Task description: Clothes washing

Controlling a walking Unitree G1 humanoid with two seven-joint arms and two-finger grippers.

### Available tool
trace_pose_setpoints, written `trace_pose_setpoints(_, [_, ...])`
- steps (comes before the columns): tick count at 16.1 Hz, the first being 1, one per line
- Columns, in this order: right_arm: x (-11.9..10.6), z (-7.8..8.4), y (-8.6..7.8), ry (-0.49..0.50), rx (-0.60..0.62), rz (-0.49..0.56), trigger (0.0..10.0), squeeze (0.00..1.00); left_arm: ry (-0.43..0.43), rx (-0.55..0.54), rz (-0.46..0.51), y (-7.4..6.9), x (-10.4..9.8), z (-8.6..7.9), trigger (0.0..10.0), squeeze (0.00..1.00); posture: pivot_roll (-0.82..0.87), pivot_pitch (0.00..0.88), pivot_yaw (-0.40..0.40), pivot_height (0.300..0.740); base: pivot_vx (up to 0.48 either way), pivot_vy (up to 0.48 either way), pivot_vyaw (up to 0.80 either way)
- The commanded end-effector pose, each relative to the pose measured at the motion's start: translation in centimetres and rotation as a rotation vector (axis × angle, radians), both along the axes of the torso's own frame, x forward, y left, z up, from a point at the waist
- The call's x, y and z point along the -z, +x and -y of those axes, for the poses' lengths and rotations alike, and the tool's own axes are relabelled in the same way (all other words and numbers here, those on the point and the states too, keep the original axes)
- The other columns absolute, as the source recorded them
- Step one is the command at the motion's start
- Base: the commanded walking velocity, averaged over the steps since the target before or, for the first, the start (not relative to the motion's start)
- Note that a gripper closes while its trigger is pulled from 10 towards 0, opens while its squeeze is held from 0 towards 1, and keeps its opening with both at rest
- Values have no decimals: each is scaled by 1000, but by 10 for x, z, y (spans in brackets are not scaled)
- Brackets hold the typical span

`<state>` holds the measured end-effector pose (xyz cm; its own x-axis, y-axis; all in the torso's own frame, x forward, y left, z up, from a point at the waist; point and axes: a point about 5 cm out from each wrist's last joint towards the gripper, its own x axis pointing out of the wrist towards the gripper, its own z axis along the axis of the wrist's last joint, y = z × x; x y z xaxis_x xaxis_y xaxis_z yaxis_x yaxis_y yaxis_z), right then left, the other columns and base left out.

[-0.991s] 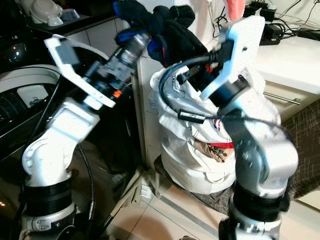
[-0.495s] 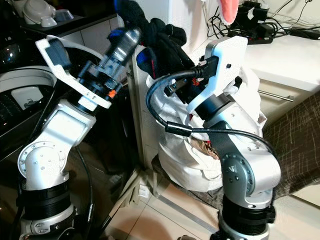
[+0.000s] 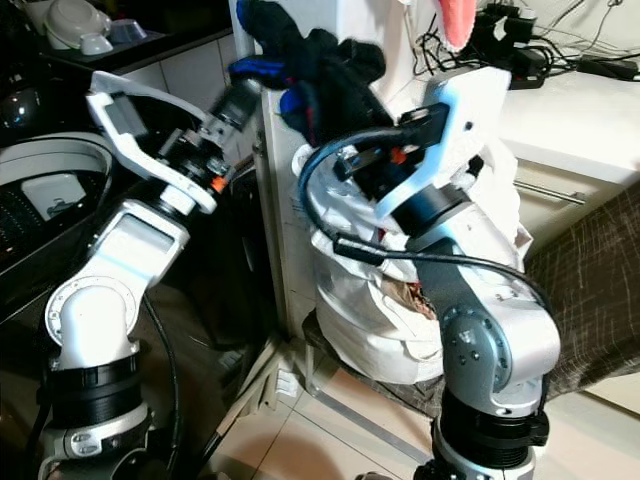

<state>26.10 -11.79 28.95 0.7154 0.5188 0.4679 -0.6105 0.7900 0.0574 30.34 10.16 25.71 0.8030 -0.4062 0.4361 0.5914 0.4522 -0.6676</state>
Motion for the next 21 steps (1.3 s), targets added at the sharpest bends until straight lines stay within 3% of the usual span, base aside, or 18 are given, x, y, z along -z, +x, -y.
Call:
trace_pose_setpoints(1, [-9, 0, -4, 15, -9, 43, 0, 0, -54, -20, 12, 1, -7, -5, 10000, 0, -93, 0, 76, 740, 0, 0, 0])
trace_pose_setpoints(3, [-8, 0, -4, 14, -11, 36, 0, 0, -83, 0, 55, -2, -12, -6, 10000, 0, -93, 0, 74, 740, 0, 0, 0])
trace_pose_setpoints(5, [-7, 0, -4, 18, -12, 32, 0, 0, -162, 104, 94, -11, -18, -1, 10000, 0, -93, 0, 74, 740, 0, 0, 0])
trace_pose_setpoints(6, [-8, 0, -4, 21, -13, 32, 0, 0, -158, 127, 95, -13, -17, 1, 10000, 0, -92, 0, 74, 740, 0, 0, 0])
trace_pose_setpoints(11, [-8, -7, -5, 35, -42, 26, 0, 0, -76, 90, 42, -8, -8, 6, 10000, 0, -91, 0, 77, 740, 0, 0, 0])
trace_pose_setpoints(21, [4, -14, -11, 2, -113, -23, 0, 0, -124, 35, 38, -3, -12, -3, 10000, 0, -90, 0, 77, 740, 0, 0, 0])
